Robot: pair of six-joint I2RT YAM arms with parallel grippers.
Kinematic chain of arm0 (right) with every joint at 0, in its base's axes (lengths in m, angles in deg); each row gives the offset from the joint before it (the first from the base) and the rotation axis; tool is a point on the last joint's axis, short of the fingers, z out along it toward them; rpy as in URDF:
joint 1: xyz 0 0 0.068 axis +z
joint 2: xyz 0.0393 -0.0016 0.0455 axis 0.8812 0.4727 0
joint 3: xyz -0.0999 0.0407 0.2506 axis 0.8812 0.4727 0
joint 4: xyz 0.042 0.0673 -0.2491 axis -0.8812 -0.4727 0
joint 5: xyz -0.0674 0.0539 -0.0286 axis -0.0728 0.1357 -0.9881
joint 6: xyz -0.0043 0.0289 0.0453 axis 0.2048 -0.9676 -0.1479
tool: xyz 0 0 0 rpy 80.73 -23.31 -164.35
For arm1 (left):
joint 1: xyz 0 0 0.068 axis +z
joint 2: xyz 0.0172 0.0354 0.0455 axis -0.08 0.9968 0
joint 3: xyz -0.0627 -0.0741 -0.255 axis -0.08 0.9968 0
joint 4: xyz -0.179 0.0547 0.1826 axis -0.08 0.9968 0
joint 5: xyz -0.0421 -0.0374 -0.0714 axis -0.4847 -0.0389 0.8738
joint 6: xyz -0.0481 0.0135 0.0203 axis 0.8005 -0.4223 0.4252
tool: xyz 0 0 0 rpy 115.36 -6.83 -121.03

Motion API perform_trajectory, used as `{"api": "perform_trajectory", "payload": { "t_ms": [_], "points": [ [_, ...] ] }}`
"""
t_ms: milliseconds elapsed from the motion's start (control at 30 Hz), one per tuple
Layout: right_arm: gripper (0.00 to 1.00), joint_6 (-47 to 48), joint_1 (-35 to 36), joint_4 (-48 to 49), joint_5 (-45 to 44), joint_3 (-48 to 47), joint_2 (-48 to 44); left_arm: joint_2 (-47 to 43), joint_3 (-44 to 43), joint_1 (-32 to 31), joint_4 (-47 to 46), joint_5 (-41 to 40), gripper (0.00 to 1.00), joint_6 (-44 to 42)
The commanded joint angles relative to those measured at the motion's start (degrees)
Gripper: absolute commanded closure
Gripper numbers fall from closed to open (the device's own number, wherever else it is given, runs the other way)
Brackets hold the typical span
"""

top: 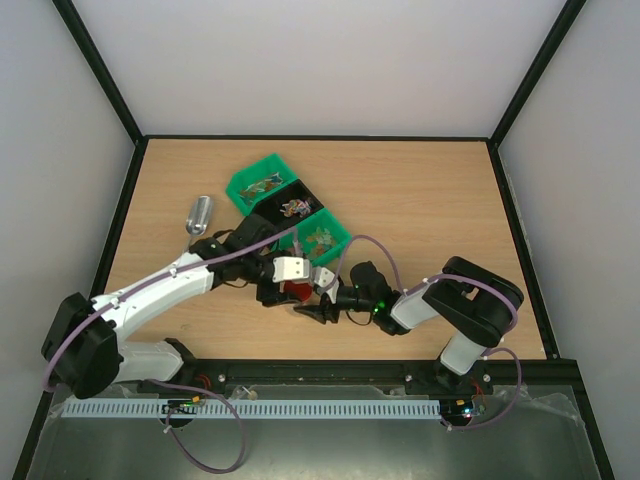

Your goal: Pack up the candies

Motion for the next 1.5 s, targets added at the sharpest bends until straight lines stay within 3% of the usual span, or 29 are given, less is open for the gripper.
{"api": "perform_trajectory", "payload": {
  "t_ms": [0, 200, 467, 800, 1000, 1233, 1467],
  "points": [
    [0.52, -2.62, 0.81, 0.46, -1.59, -0.49, -1.19, -3.14, -1.09, 3.0, -6.77, 0.95, 0.21, 9.4],
    [0.52, -6.01, 0.87, 2.45, -9.97, -1.05, 0.13, -7.26, 1.79, 3.45, -7.89, -0.45, 0.13, 13.61],
    [0.51, -8.09, 1.19, 2.83, -17.84, -2.44, 1.27, -7.2, 6.32, 1.62, -14.2, -4.37, 0.11, 18.51],
    [0.51, -8.95, 1.7, 2.91, -20.96, -2.97, 1.64, -3.85, 7.97, -2.12, -17.18, -6.86, 0.16, 20.16],
    [0.51, -9.52, 2.2, 3.11, -21.0, -2.6, 1.46, -3.1, 8.0, -2.18, -19.43, -12.46, 0.18, 21.55],
    [0.52, -9.32, 2.94, 3.27, -20.84, -2.71, 1.69, -2.88, 8.31, -2.18, -19.89, -12.53, 0.22, 21.67],
    [0.52, -9.04, 3.12, 3.16, -20.91, -2.8, 1.6, -2.34, 8.63, -2.17, -19.85, -13.38, 0.19, 21.08]
  ]
}}
